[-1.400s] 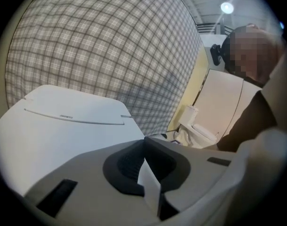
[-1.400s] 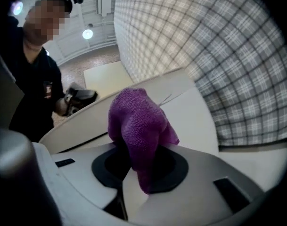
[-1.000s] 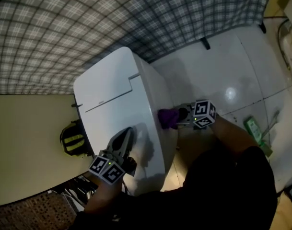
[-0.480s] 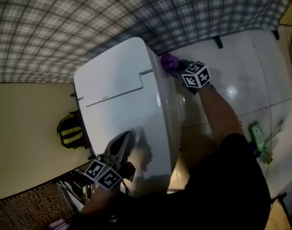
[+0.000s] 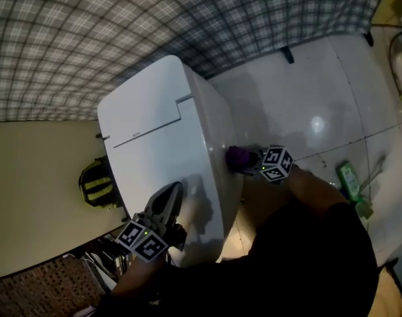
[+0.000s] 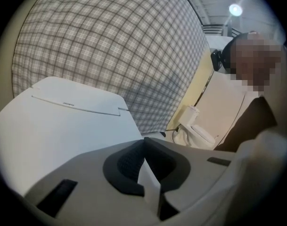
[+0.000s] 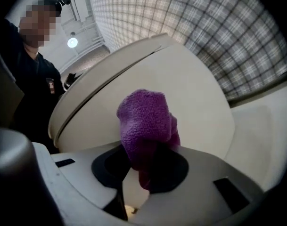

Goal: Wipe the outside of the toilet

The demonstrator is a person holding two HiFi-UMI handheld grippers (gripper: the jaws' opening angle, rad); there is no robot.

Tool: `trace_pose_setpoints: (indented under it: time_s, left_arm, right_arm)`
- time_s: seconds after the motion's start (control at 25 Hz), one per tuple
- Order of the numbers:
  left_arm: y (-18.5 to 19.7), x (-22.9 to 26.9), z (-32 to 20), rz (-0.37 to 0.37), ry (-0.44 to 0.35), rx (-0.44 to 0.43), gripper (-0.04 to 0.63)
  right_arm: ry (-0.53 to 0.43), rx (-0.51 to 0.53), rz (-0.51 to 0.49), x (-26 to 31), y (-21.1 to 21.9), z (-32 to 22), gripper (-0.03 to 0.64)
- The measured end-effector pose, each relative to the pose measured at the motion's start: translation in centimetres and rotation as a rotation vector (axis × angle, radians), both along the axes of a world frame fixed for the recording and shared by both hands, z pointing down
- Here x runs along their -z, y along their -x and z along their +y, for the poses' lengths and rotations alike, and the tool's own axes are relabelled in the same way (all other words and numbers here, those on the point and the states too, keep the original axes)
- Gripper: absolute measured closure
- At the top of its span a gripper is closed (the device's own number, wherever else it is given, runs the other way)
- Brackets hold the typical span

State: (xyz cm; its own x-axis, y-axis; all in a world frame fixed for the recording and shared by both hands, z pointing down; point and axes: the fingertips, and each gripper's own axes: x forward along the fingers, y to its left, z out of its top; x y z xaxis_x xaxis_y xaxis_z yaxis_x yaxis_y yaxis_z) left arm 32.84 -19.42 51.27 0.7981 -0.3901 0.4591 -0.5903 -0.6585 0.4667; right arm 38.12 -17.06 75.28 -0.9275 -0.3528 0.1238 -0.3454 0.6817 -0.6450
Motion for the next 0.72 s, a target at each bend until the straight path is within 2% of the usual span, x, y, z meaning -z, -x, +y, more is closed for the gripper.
trace_pose_setpoints:
  time_s: [0.12,0.2,0.24,0.28,0.4,0.48,0.6,0.72]
  left_arm:
    - [-0.6,-0.1,0.3,0.000,0.010,-0.002,0.600]
    - [-0.8,-0.3,0.1,0.003,0.018,0.006,0.600]
    - [-0.8,-0.4,-0.1,0.004,0.021,0.011,0.600]
    - [-0.9,-0.5,-0.5,0.006,0.023,0.015,0.600]
    - [-0.6,-1.0,-1.4,0.009,0.033,0.023,0.600]
    - [-0.2,-1.5,-1.6,0.015,0.046,0.032,0.600]
    - [0.2,-1.6,-2.0,0.022,0.052,0.036,0.600]
    - [1.0,-1.3,-2.6,0.014,0.032,0.033,0.600]
  right_arm:
    - [0.035,0.217,-0.031,-0.1,1.3,3.8,0.537]
    - [0.093,0.268,-0.073,-0.9,0.8,4.6,0.535]
    - [0.122,0.225,-0.088,-1.7,-0.4,3.6,0.535]
    - [0.147,0.138,-0.095,-2.6,-2.0,1.7,0.535]
    - [0.196,-0.188,-0.072,-5.8,-7.6,-6.4,0.535]
    - [0.207,-0.341,-0.035,-7.1,-10.2,-11.4,0.535]
    - [0.241,-0.509,-0.023,-7.6,-12.7,-18.1,0.534]
    - [0.276,-0.569,-0.018,-7.8,-12.6,-22.4,0.531]
